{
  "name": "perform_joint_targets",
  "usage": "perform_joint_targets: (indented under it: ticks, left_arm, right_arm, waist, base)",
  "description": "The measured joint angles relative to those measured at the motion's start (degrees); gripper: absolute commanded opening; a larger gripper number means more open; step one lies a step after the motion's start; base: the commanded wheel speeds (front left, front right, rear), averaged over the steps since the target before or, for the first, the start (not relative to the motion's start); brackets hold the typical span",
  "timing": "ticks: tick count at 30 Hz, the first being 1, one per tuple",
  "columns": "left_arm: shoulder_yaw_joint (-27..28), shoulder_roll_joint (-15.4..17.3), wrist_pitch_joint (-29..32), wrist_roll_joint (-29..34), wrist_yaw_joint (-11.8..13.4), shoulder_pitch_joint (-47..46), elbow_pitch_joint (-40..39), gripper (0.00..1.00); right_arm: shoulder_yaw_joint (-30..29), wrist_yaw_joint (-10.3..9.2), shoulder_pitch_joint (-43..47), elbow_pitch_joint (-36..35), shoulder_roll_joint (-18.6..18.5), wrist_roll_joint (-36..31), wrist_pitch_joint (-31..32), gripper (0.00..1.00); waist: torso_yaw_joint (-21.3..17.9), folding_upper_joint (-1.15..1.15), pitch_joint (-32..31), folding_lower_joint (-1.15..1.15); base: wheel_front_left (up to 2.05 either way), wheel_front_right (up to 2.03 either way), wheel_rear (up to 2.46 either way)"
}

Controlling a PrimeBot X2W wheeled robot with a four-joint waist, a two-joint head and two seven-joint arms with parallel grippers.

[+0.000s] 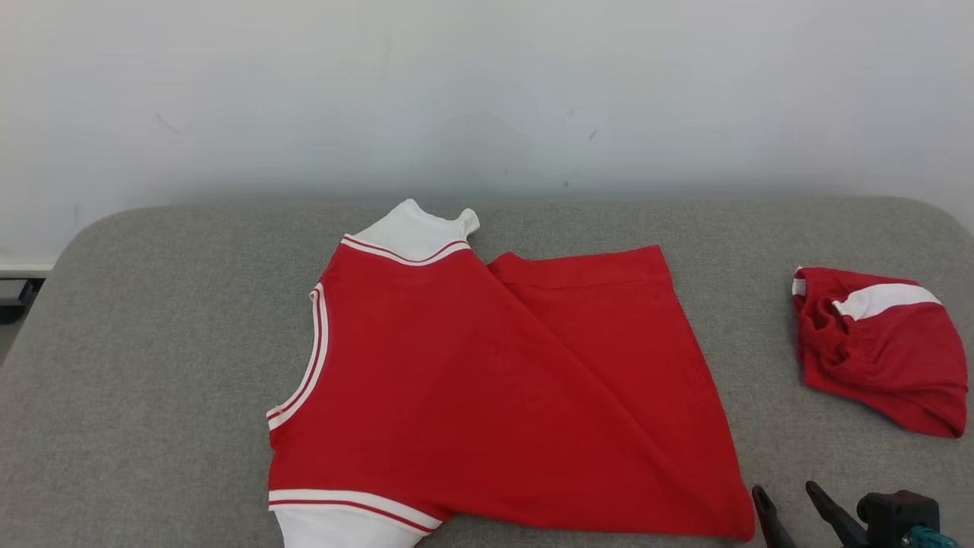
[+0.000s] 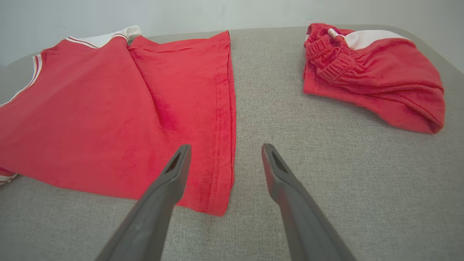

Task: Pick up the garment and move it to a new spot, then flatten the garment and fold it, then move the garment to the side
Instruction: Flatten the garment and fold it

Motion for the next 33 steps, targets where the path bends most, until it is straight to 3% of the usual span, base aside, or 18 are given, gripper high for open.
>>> perform_joint_targets:
  ticks: [10,14,33]
  left_arm:
    - [-1.48,-0.19,8.99,-5.72,-2.89,-0.19,1.62,1.0]
    - [-1.66,-0.3,11.67,-6.35,-2.94,-0.47,2.45,1.0]
    - [-2.75,-3.13,17.31,-10.93,-4.26,-4.25,8.48,1.0]
  right_arm:
    - [2.55,0.01,-0.7,2.9,-0.35,-0.26,5.06,1.0]
    - [3.25,0.01,-2.05,4.19,0.03,-0.8,6.21,1.0]
    - [5.58,0.49,-5.08,9.67,1.4,-1.2,8.53,1.0]
  waist:
    - [0.47,0.0,3.37,0.0]
    - [0.95,0.0,3.98,0.0]
    - [1.48,0.0,4.08,0.0]
  base:
    - [0.0,0.0,0.0]
    - [0.0,0.0,0.0]
    - [0.0,0.0,0.0]
